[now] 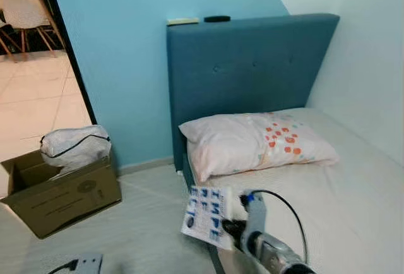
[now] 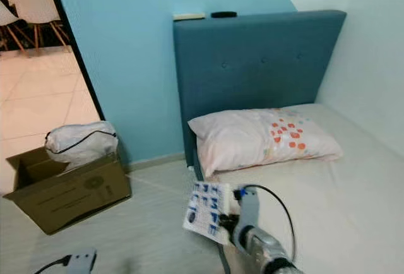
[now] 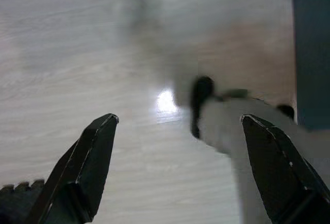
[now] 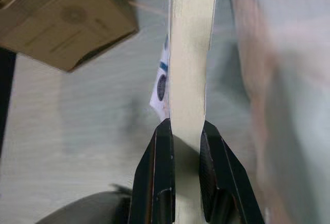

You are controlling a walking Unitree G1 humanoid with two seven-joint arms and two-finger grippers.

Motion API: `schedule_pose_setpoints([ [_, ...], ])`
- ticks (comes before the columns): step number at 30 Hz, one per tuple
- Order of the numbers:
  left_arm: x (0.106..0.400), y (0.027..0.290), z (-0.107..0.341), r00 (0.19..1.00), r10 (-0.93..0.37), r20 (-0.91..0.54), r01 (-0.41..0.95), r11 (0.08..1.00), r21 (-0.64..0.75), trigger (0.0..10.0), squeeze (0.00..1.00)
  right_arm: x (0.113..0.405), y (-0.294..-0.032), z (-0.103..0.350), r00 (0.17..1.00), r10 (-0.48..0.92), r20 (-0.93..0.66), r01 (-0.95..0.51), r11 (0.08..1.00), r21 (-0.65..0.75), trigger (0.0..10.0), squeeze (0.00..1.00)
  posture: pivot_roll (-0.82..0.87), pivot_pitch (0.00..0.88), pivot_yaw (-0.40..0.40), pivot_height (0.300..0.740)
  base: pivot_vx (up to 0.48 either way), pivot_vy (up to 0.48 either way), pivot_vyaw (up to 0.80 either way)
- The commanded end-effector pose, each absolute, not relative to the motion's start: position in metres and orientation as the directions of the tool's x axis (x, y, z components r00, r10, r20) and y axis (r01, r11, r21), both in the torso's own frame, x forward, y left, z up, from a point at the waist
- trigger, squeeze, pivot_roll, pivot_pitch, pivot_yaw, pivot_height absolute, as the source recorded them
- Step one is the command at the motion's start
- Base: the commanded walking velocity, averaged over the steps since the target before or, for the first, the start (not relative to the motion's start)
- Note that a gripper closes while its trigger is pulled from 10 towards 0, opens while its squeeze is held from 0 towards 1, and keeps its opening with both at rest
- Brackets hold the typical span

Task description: Clean up the room

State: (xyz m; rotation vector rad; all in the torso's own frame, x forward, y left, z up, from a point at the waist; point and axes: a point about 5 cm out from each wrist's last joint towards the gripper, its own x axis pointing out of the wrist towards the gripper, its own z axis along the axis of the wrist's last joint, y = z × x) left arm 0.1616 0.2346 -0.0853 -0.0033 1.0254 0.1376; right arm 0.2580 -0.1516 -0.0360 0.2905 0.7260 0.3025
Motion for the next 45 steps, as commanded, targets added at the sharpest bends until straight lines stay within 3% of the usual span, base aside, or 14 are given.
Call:
schedule_pose_setpoints([
  [1, 0.158, 0.239, -0.086, 0.499, 0.122, -0.858, -0.115, 0.991, 0.074, 10.0, 0.00, 0.270, -0.135, -0.026, 0.728, 0.410, -0.549, -0.223, 0.899, 0.377, 10.0, 0.00, -0.03, 0.000, -0.042, 0.721, 0.341, 0.000, 0.76],
  [19, 0.158, 0.240, -0.085, 0.497, 0.118, -0.860, -0.104, 0.992, 0.077, 10.0, 0.00, 0.274, -0.140, -0.023, 0.770, 0.341, -0.539, -0.130, 0.911, 0.390, 10.0, 0.00, -0.03, 0.000, -0.042, 0.721, 0.339, 0.000, 0.08],
  [32, 0.158, 0.239, -0.086, 0.494, 0.114, -0.862, -0.103, 0.992, 0.072, 10.0, 0.00, 0.292, -0.170, -0.007, 0.863, 0.167, -0.477, 0.099, 0.870, 0.482, 10.0, 0.00, -0.04, 0.000, -0.042, 0.721, 0.068, 0.000, -0.74],
  [40, 0.158, 0.239, -0.086, 0.493, 0.118, -0.862, -0.099, 0.992, 0.079, 10.0, 0.00, 0.296, -0.178, -0.003, 0.885, 0.119, -0.450, 0.146, 0.847, 0.511, 10.0, 0.00, -0.04, 0.000, -0.043, 0.721, 0.000, 0.000, -0.78],
  [45, 0.157, 0.239, -0.086, 0.488, 0.131, -0.863, -0.094, 0.991, 0.098, 10.0, 0.00, 0.295, -0.180, -0.004, 0.885, 0.098, -0.454, 0.173, 0.838, 0.518, 10.0, 0.00, -0.04, 0.000, -0.044, 0.721, 0.000, -0.324, 0.00],
])
